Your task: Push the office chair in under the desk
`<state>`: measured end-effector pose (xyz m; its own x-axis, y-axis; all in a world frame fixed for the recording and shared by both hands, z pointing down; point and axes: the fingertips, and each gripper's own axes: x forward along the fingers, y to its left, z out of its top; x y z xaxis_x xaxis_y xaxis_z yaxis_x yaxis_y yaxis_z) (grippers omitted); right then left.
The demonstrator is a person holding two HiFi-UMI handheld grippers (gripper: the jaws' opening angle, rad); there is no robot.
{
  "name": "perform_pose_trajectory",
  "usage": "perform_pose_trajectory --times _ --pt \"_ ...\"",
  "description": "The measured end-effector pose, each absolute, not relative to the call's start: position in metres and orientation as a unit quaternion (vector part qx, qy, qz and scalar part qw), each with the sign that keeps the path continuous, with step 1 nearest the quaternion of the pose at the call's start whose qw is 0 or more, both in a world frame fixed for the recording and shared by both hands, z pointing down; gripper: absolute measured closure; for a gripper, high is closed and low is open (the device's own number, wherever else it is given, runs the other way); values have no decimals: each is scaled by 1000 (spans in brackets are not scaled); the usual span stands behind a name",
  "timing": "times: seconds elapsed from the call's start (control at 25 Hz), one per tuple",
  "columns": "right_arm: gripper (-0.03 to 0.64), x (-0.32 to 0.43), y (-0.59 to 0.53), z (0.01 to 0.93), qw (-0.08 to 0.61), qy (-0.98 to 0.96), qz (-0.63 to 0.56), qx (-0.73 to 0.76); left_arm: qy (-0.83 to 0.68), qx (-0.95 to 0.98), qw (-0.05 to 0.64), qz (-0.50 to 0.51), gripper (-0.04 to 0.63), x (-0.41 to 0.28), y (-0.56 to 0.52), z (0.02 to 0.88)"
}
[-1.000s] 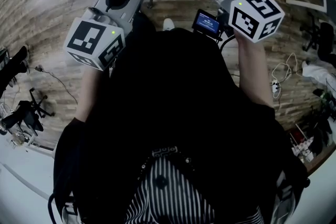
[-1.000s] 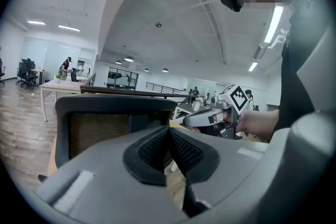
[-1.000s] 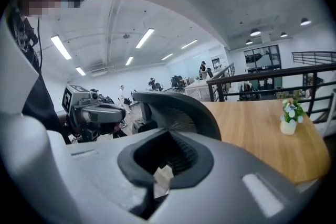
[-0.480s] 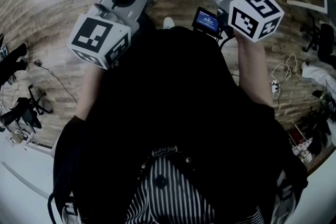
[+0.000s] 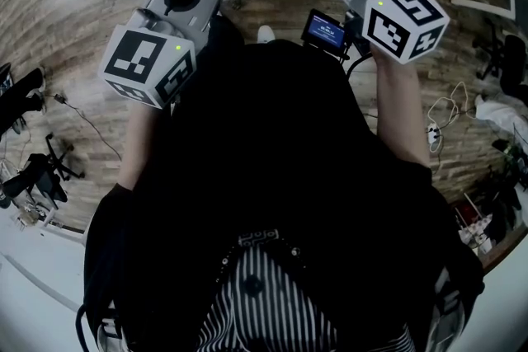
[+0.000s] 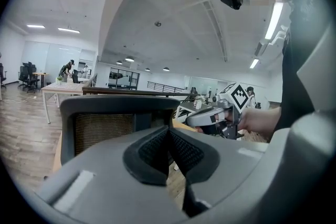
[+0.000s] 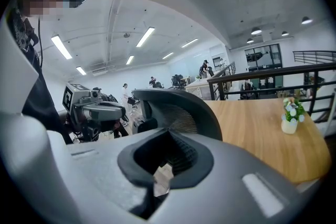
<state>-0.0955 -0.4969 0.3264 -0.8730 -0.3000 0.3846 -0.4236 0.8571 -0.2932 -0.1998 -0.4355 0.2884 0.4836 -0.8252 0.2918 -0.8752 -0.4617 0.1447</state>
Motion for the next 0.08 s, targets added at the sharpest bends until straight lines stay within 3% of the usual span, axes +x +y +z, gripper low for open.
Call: perform_pose_trajectory --times 0.08 --pt "617 -99 -497 327 165 -950 187 189 -501 850 138 89 591 -204 -435 288"
